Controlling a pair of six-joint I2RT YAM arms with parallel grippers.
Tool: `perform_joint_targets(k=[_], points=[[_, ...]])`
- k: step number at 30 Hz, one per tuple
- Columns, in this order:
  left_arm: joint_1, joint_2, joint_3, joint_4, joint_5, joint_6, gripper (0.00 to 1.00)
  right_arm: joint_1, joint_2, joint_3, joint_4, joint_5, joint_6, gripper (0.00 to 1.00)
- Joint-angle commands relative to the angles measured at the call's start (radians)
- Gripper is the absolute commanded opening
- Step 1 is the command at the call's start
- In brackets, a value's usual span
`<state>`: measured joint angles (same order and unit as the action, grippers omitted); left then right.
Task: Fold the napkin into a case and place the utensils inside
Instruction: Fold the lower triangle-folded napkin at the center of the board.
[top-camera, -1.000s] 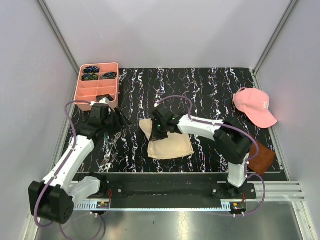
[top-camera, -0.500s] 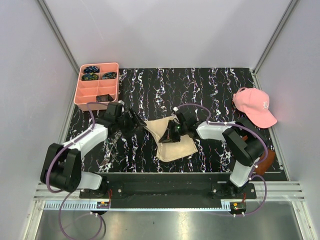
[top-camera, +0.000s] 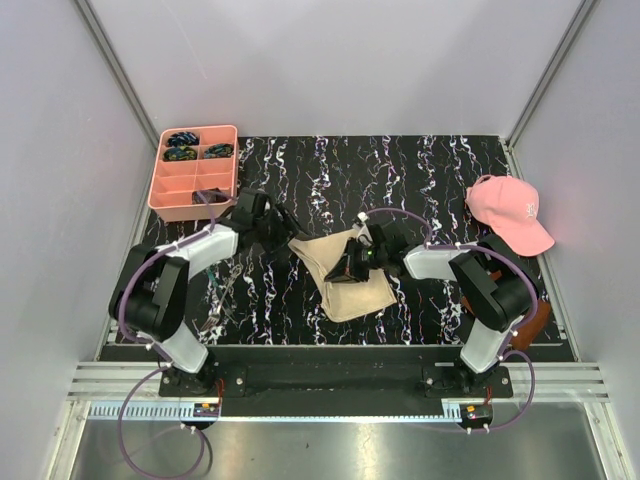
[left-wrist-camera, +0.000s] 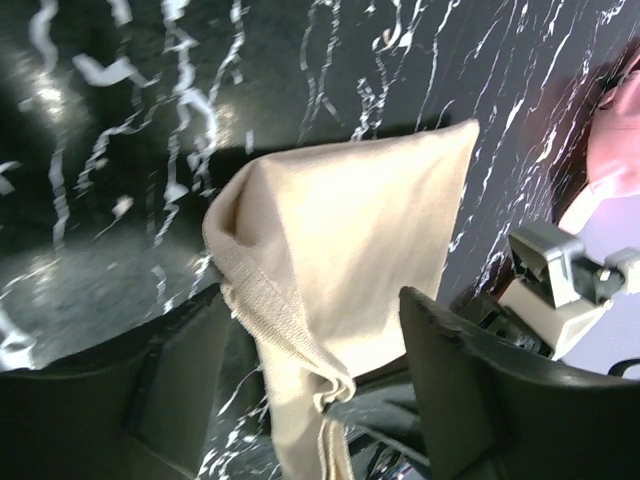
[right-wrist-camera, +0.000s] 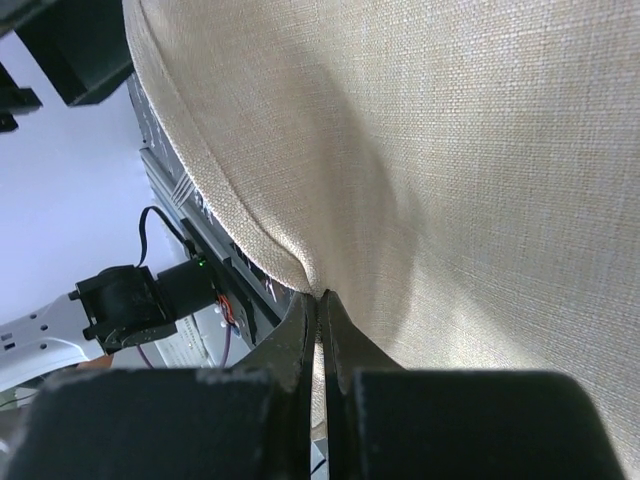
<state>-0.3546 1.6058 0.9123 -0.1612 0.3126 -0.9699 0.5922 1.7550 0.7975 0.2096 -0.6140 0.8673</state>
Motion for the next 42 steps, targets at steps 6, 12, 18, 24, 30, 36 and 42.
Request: perform_joint_targets(k=[6, 12, 18, 24, 30, 36, 42], points=[[-0.049, 0.117, 0.149, 0.019, -0.033, -0.012, 0.43, -0.045, -0.038, -0.038, 0.051, -0.056, -0.045, 0.00], [-0.083, 0.190, 0.218, -0.004, -0.033, -0.006, 0.34, -0.055, -0.017, -0.047, 0.042, -0.072, -0.085, 0.00], [-0.116, 0.244, 0.264, -0.014, -0.035, -0.007, 0.31, -0.063, -0.014, -0.047, 0.011, -0.082, -0.120, 0.00], [-0.136, 0.267, 0.281, -0.017, -0.046, -0.006, 0.32, -0.074, -0.040, -0.040, -0.070, -0.055, -0.175, 0.20], [-0.147, 0.298, 0.299, -0.017, -0.044, -0.006, 0.32, -0.078, -0.138, 0.002, -0.275, 0.016, -0.270, 0.53], [-0.159, 0.315, 0.316, -0.021, -0.047, -0.004, 0.32, -0.077, -0.212, -0.012, -0.371, 0.005, -0.304, 0.71], [-0.172, 0.336, 0.327, -0.018, -0.050, -0.007, 0.32, -0.063, -0.216, -0.053, -0.362, -0.007, -0.303, 0.83]])
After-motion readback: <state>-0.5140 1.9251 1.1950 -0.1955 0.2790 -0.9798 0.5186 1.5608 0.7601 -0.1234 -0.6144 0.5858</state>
